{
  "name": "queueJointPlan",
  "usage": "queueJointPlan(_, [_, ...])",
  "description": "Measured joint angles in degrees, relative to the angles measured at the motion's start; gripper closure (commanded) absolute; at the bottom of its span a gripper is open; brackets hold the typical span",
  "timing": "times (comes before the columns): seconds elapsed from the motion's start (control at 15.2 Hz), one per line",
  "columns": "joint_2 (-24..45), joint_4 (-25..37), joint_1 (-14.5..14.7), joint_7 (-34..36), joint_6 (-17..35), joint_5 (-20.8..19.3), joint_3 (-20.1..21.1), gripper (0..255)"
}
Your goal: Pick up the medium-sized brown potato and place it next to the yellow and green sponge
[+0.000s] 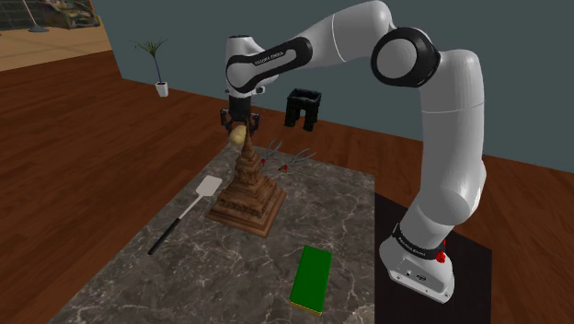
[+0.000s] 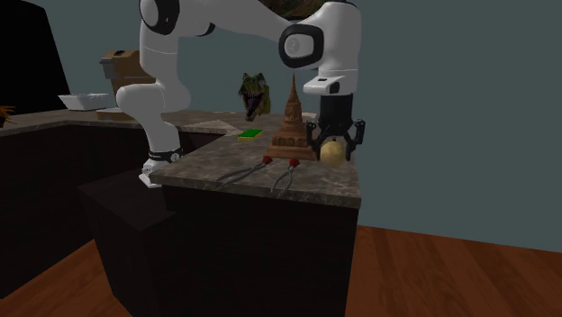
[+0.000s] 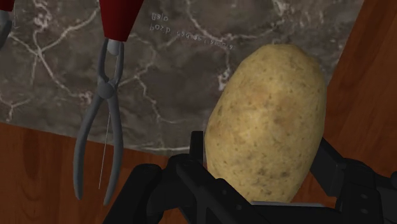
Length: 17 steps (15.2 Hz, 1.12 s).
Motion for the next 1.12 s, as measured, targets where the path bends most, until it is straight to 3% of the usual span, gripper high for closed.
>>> queueJointPlan(0.99, [-3.07, 7.28, -0.01, -0.11, -10.29, 0.64, 0.37, 255])
queueJointPlan(1.12, [-5.07, 4.82, 0.58, 1.02, -9.76, 0.86, 0.82, 255])
